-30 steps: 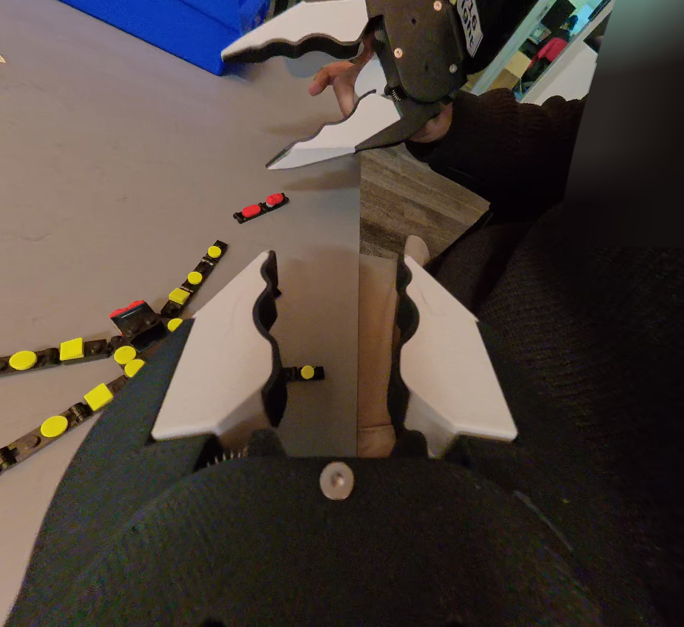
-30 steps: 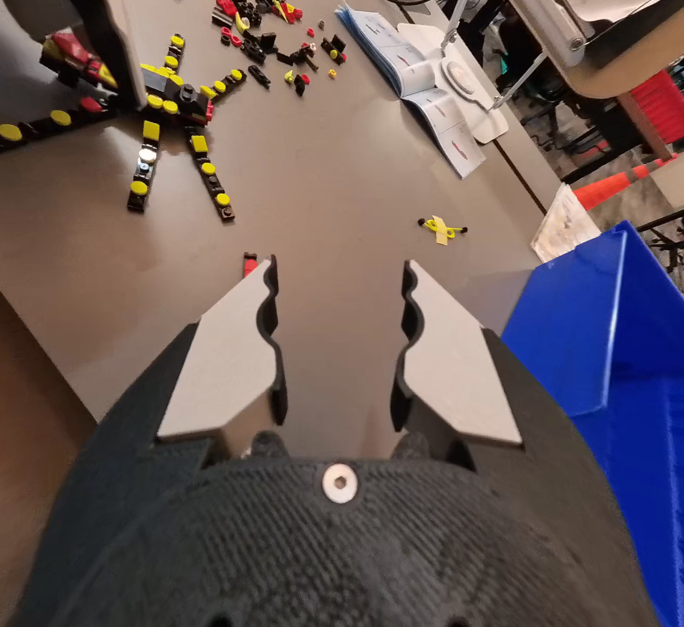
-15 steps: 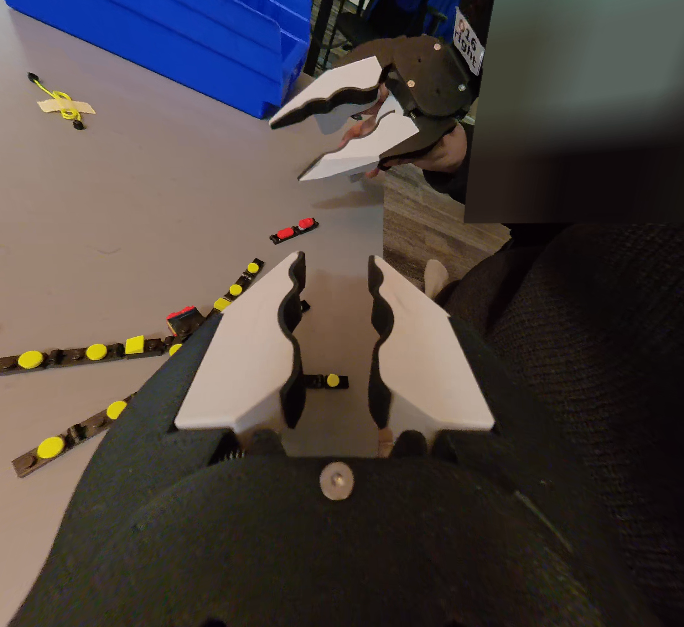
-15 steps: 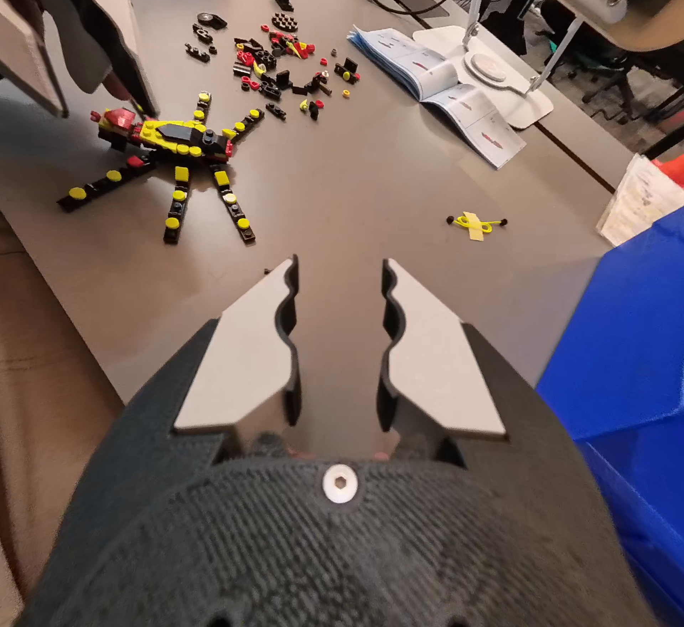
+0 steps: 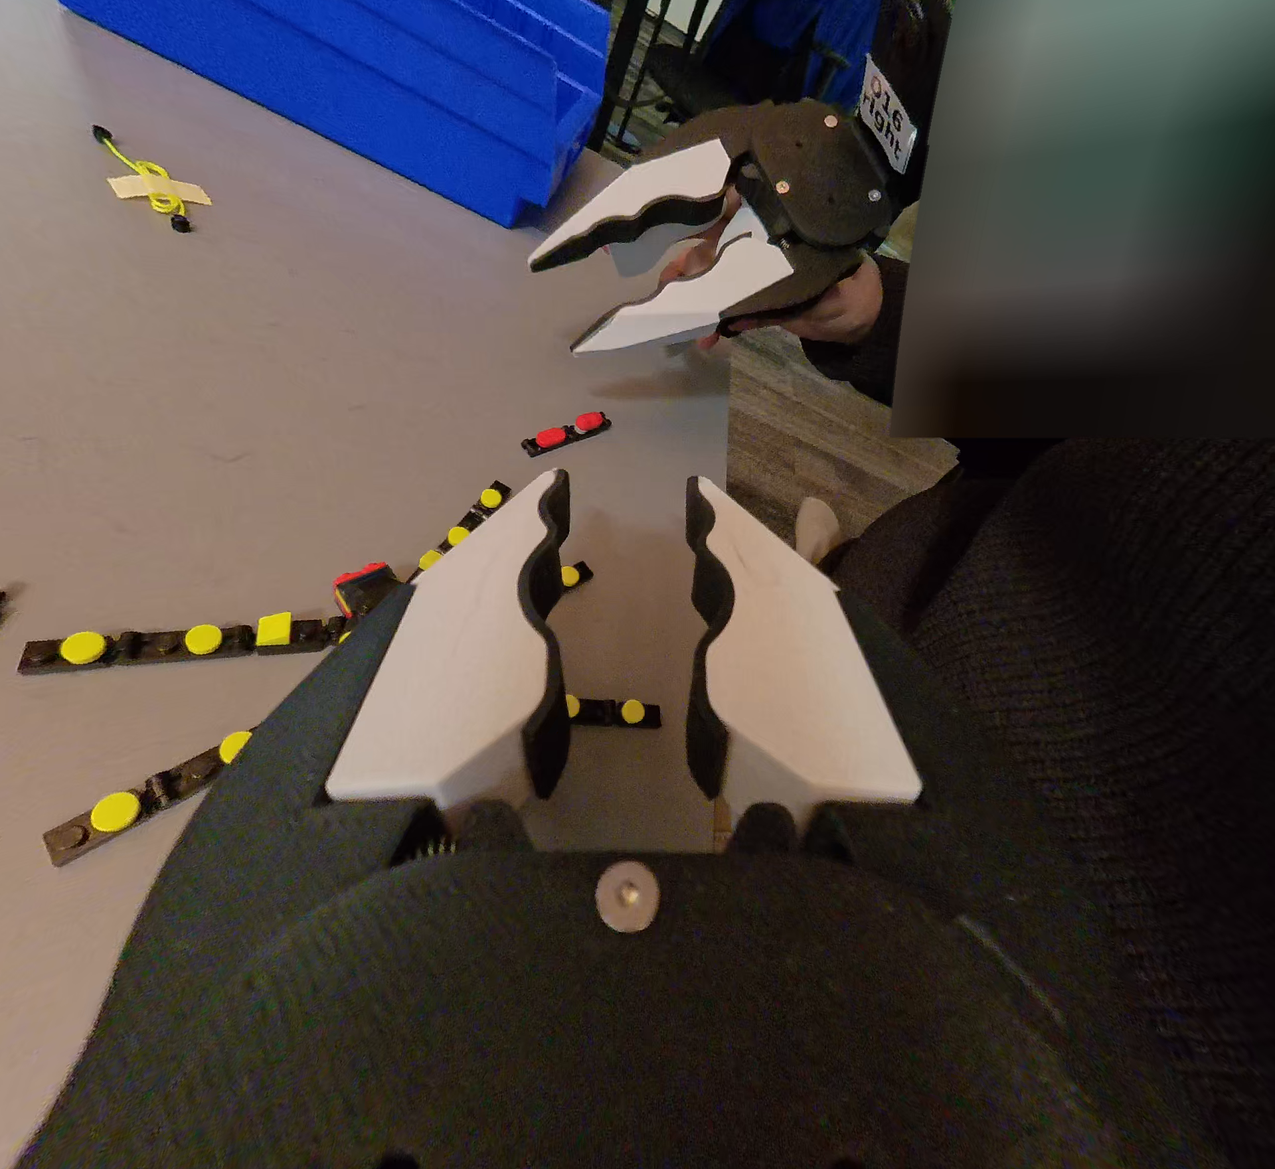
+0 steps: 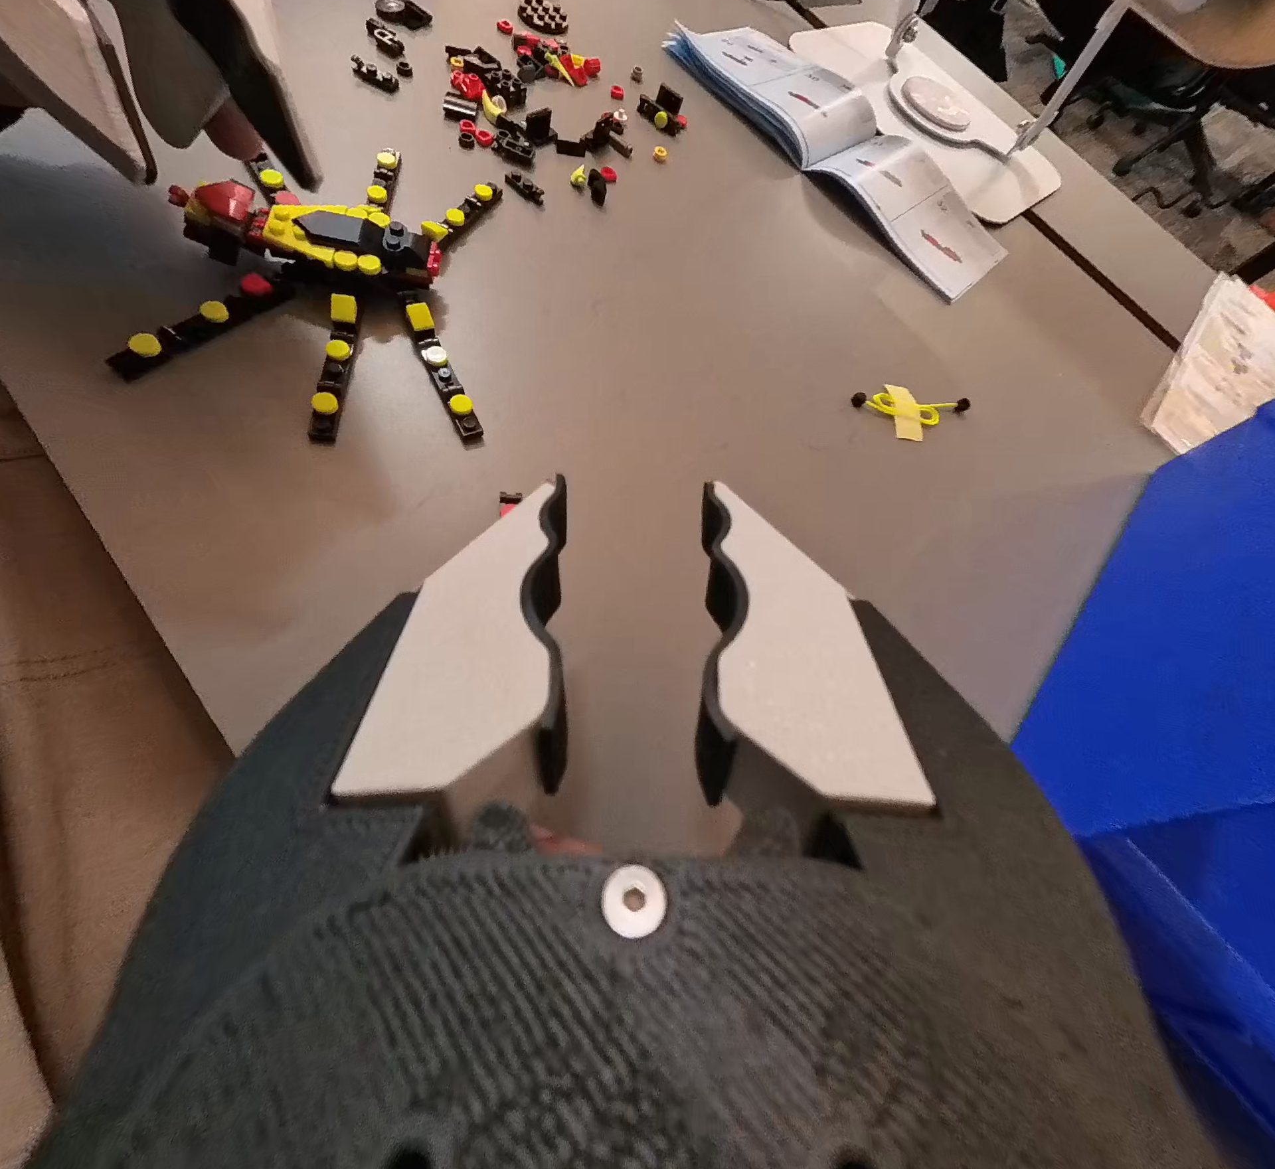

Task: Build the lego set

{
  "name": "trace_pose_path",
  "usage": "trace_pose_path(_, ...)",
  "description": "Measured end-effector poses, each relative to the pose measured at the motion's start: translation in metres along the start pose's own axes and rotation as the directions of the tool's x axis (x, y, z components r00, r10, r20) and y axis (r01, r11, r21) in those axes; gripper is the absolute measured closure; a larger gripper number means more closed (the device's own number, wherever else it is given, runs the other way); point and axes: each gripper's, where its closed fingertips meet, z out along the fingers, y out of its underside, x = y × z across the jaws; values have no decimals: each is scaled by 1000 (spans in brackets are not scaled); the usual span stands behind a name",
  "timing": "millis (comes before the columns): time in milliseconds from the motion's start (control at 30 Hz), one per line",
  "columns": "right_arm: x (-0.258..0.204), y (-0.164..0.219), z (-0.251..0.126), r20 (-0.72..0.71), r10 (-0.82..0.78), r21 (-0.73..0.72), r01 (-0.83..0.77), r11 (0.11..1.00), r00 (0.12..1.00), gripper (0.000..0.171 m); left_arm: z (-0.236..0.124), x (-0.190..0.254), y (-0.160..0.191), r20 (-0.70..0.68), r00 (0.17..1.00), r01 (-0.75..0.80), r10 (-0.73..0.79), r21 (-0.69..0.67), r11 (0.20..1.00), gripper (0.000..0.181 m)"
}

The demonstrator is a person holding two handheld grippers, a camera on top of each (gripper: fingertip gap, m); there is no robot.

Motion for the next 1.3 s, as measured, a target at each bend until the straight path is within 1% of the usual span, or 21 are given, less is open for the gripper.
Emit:
trace_pose_path(367, 1, 5, 4, 1, 12, -14, -12, 1000, 1000, 136, -1, -7, -2, 20, 999, 30, -30, 14, 999, 147)
trace_pose_path(500, 6, 9, 8, -5, 47, -23, -47, 999, 999, 136, -5, -19, -5, 67, 996, 56, -59, 39, 998, 145)
trace_pose_path(567, 9, 8, 10, -14, 91, -15, -92, 996, 996, 136, -9, -31, -14, 107, 989, 92, -101, 78, 993, 144)
trace_pose_path(633, 12, 3, 13, -15, 159, 2, -159, 987, 987, 135, -18, -59, -32, 223, 958, 151, -178, 132, 980, 146)
trace_pose_path(667, 13, -1, 15, -11, 184, 13, -183, 983, 983, 134, -24, -76, -43, 286, 937, 168, -202, 140, 976, 148)
trace_pose_path(700, 15, -3, 16, -9, 190, 20, -190, 982, 982, 134, -28, -97, -52, 350, 913, 180, -209, 113, 977, 147)
trace_pose_path(733, 17, -4, 18, -14, 178, 20, -177, 984, 984, 134, -29, -118, -60, 410, 892, 185, -190, 52, 981, 144)
trace_pose_path(800, 23, -4, 20, -30, 128, 16, -128, 992, 991, 134, -27, -166, -80, 519, 851, 131, -80, -62, 989, 118)
trace_pose_path(833, 25, -4, 20, -26, 114, 17, -114, 993, 993, 135, -28, -200, -92, 610, 792, 78, -2, -98, 992, 106)
trace_pose_path(867, 25, -5, 21, -15, 115, 19, -115, 993, 993, 135, -31, -237, -105, 708, 702, 21, 76, -128, 992, 94)
trace_pose_path(900, 25, -6, 22, 0, 130, 28, -130, 991, 991, 135, -30, -271, -116, 776, 617, -14, 134, -160, 987, 87)
trace_pose_path(933, 24, -9, 22, 20, 150, 40, -151, 988, 988, 135, -26, -299, -122, 822, 553, 5, 140, -172, 985, 89)
trace_pose_path(967, 23, -12, 21, 38, 168, 52, -169, 984, 985, 135, -16, -321, -123, 840, 531, 59, 108, -164, 985, 91)
trace_pose_path(1067, 28, -17, 16, 40, 173, 77, -176, 981, 984, 135, 22, -362, -114, 843, 537, 201, 16, -147, 968, 79)
trace_pose_path(1133, 33, -19, 10, 26, 167, 91, -169, 981, 986, 136, 36, -378, -108, 850, 526, 226, 22, -164, 960, 79)
trace_pose_path(1233, 37, -21, 2, 28, 196, 118, -198, 973, 980, 136, 48, -382, -99, 828, 560, 239, -6, -154, 959, 82)
trace_pose_path(1267, 38, -21, 0, 34, 210, 124, -213, 969, 977, 136, 46, -382, -100, 833, 553, 227, 0, -150, 962, 94)
trace_pose_path(1300, 37, -22, -1, 39, 222, 129, -225, 966, 974, 136, 43, -382, -101, 834, 551, 221, 3, -150, 964, 113)
